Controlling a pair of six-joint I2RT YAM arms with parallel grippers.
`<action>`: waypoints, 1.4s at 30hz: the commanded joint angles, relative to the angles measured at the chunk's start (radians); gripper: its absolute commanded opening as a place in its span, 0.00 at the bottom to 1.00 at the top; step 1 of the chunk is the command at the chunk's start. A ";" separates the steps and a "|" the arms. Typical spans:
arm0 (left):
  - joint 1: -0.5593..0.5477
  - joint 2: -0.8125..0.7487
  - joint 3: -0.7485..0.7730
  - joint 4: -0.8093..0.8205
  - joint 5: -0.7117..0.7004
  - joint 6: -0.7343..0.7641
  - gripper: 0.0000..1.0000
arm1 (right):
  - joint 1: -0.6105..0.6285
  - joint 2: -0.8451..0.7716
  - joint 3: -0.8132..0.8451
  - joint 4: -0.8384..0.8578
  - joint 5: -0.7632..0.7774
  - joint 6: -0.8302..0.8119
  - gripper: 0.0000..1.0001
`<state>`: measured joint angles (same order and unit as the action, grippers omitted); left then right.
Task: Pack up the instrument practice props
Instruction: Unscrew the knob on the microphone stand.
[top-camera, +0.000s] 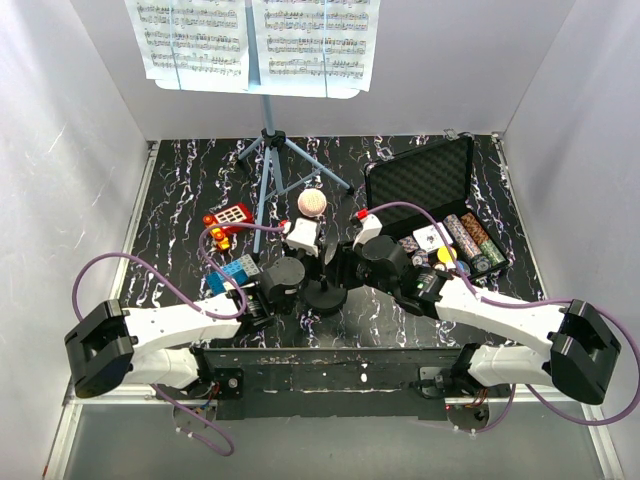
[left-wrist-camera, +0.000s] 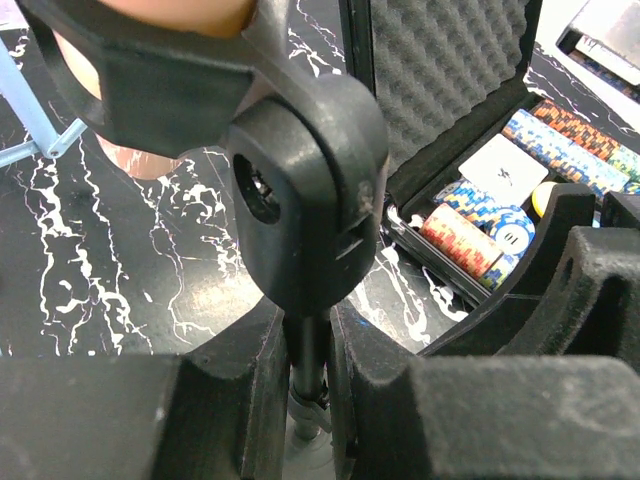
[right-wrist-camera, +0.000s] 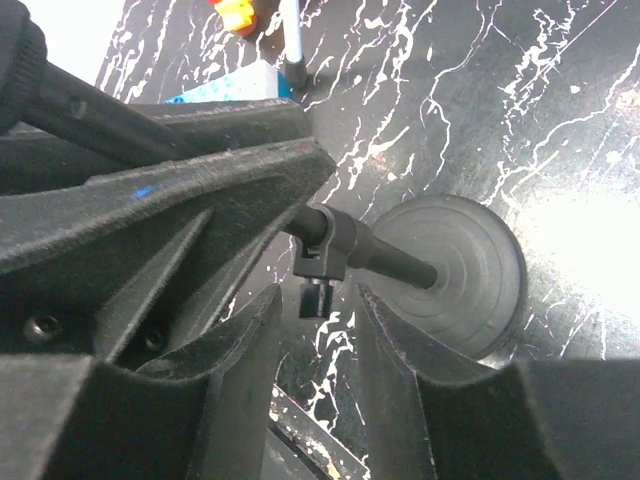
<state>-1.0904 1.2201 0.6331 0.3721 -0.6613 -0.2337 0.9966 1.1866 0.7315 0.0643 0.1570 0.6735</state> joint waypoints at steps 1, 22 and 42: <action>-0.003 0.025 0.022 -0.096 0.017 0.005 0.00 | 0.005 0.010 0.028 0.080 0.003 -0.011 0.42; -0.049 -0.004 0.057 -0.156 0.066 -0.013 0.00 | 0.007 -0.031 -0.027 0.042 -0.028 0.017 0.23; -0.126 0.079 0.054 -0.154 -0.052 -0.021 0.00 | 0.121 -0.048 0.002 -0.158 0.409 -0.242 0.01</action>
<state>-1.1988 1.2766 0.6987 0.2859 -0.7349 -0.2089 1.0695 1.1294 0.6868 0.0311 0.3038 0.5819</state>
